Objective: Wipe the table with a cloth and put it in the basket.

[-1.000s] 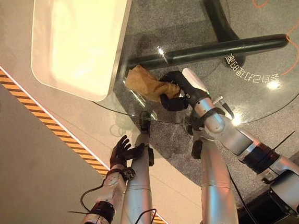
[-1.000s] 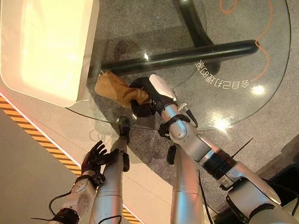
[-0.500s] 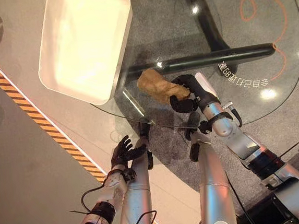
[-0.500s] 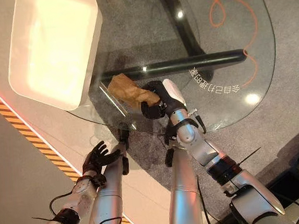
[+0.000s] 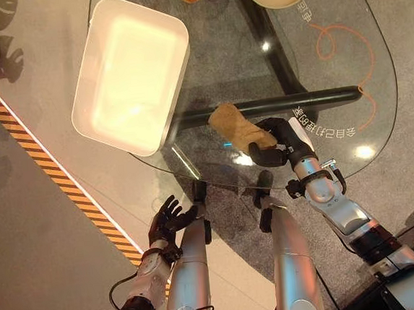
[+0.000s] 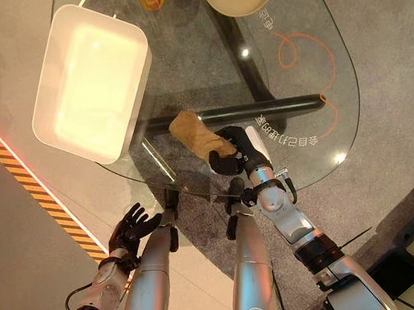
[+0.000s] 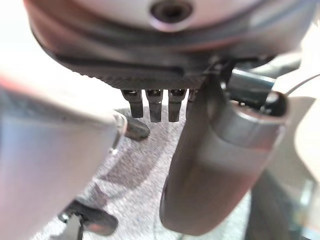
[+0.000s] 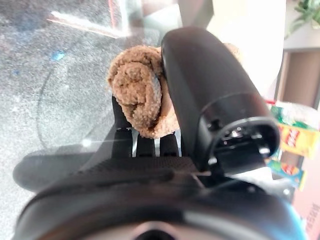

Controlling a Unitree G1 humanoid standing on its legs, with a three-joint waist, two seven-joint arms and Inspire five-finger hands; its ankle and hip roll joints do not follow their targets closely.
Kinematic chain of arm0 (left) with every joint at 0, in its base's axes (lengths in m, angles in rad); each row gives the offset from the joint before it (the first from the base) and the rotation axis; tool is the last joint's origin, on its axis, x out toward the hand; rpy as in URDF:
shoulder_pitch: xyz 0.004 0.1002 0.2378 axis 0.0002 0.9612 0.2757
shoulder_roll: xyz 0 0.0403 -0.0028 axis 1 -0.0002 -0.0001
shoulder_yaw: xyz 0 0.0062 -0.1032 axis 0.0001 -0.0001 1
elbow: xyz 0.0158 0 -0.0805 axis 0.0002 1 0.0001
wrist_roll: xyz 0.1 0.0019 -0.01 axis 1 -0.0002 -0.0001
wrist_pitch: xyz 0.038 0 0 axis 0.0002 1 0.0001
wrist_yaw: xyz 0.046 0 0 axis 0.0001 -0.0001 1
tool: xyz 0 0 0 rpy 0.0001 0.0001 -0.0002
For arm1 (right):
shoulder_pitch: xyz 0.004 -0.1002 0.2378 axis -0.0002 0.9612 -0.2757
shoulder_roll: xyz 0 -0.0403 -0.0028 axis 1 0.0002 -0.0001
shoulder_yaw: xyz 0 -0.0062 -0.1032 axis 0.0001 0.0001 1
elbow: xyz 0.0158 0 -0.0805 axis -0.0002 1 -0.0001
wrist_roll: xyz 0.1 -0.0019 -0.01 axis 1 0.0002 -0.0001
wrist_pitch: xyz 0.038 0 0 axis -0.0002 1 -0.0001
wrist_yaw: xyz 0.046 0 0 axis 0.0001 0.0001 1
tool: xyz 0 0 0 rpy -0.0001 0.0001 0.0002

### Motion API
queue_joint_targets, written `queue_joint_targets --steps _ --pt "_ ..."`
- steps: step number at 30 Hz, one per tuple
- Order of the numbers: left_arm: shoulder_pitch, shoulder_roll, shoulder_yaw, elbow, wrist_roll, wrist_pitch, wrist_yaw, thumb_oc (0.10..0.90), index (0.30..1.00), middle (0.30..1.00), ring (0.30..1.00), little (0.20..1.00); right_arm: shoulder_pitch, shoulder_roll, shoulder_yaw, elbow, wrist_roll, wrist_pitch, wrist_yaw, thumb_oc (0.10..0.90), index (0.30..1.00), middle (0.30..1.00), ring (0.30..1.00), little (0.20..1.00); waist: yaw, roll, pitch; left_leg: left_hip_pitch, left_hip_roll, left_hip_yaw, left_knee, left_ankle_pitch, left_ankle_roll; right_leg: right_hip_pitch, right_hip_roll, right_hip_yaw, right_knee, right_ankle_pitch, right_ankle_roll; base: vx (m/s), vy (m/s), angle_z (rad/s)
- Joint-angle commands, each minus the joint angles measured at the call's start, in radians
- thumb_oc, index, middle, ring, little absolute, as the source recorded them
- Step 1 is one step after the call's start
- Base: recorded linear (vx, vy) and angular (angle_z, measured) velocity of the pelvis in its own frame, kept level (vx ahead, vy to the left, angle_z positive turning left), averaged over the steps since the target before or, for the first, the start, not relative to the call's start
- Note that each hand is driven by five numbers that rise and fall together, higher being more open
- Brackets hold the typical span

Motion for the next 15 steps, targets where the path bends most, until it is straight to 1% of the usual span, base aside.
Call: queue_joint_targets --steps 1,2,5,6,7,8,9,11,13,15 --pt "0.115 0.050 0.049 -0.115 -0.059 -0.040 -0.044 0.800 0.900 0.900 0.900 0.900 0.020 -0.009 -0.066 -0.256 0.054 -0.174 0.000 0.100 0.300 0.300 0.300 0.200 0.006 -0.016 -0.024 0.026 -0.045 0.119 0.051 -0.064 0.076 0.080 0.093 -0.025 -0.104 0.050 -0.004 -0.01 -0.032 0.02" --pt "0.124 0.055 0.052 -0.140 -0.081 -0.033 -0.056 0.800 0.900 0.900 0.900 0.900 0.033 -0.008 -0.076 -0.260 0.058 -0.180 0.002 0.100 0.300 0.300 0.300 0.200 0.007 -0.017 -0.024 0.034 -0.044 0.118 0.050 -0.065 0.077 0.088 0.093 -0.025 -0.105 0.048 -0.004 0.00 -0.034 0.03" --pt "0.164 0.067 0.064 -0.238 -0.157 -0.014 -0.139 0.800 0.900 0.900 0.900 0.900 0.087 -0.001 -0.109 -0.275 0.058 -0.227 0.000 0.100 0.300 0.300 0.300 0.200 0.010 -0.016 -0.024 0.054 -0.044 0.116 0.048 -0.069 0.079 0.111 0.094 -0.029 -0.105 0.042 -0.005 0.00 -0.033 0.05" --pt "0.164 0.067 0.064 -0.238 -0.157 -0.014 -0.139 0.800 0.900 0.900 0.900 0.900 0.087 -0.001 -0.109 -0.275 0.058 -0.227 0.000 0.100 0.300 0.300 0.300 0.200 0.010 -0.016 -0.024 0.054 -0.044 0.116 0.048 -0.069 0.079 0.111 0.094 -0.029 -0.105 0.042 -0.005 -0.01 -0.026 0.05" --pt "0.181 0.073 0.064 -0.299 -0.199 -0.004 -0.165 0.800 0.900 0.900 0.900 0.900 0.106 -0.004 -0.123 -0.293 0.062 -0.238 -0.001 0.100 0.300 0.300 0.300 0.200 0.011 -0.016 -0.024 0.060 -0.044 0.117 0.044 -0.068 0.081 0.119 0.096 -0.031 -0.108 0.042 -0.006 -0.01 -0.013 0.04" --pt "0.184 0.074 0.065 -0.310 -0.212 -0.004 -0.175 0.800 0.900 0.900 0.900 0.900 0.109 -0.004 -0.126 -0.296 0.061 -0.242 -0.003 0.100 0.300 0.300 0.300 0.200 0.012 -0.016 -0.024 0.061 -0.044 0.118 0.043 -0.067 0.082 0.121 0.096 -0.032 -0.109 0.042 -0.006 -0.02 -0.030 0.04" --pt "0.197 0.076 0.069 -0.369 -0.251 0.010 -0.195 0.800 0.900 0.900 0.900 0.900 0.124 -0.004 -0.140 -0.313 0.064 -0.248 -0.006 0.100 0.300 0.300 0.300 0.200 0.014 -0.016 -0.024 0.068 -0.045 0.119 0.043 -0.068 0.084 0.131 0.096 -0.034 -0.111 0.041 -0.006 0.00 0.000 0.00" --pt "0.204 0.078 0.069 -0.413 -0.284 0.019 -0.217 0.800 0.900 0.900 0.900 0.900 0.134 -0.003 -0.148 -0.326 0.067 -0.255 -0.010 0.100 0.300 0.300 0.300 0.200 0.015 -0.017 -0.024 0.069 -0.045 0.119 0.044 -0.068 0.085 0.136 0.096 -0.037 -0.112 0.042 -0.006 -0.01 -0.016 0.01" --pt "0.210 0.081 0.070 -0.480 -0.330 0.038 -0.251 0.800 0.900 0.900 0.900 0.900 0.144 -0.007 -0.160 -0.351 0.040 -0.265 0.014 0.100 0.300 0.300 0.300 0.200 0.015 -0.019 -0.024 0.071 -0.044 0.120 0.047 -0.069 0.087 0.141 0.095 -0.037 -0.112 0.042 -0.006 0.00 -0.017 0.01" --pt "0.212 0.084 0.070 -0.512 -0.360 0.050 -0.279 0.800 0.900 0.900 0.900 0.900 0.147 -0.019 -0.165 -0.375 0.051 -0.275 0.035 0.100 0.300 0.300 0.300 0.200 0.015 -0.020 -0.024 0.070 -0.043 0.120 0.049 -0.070 0.088 0.141 0.096 -0.037 -0.111 0.042 -0.006 0.00 0.000 0.00"
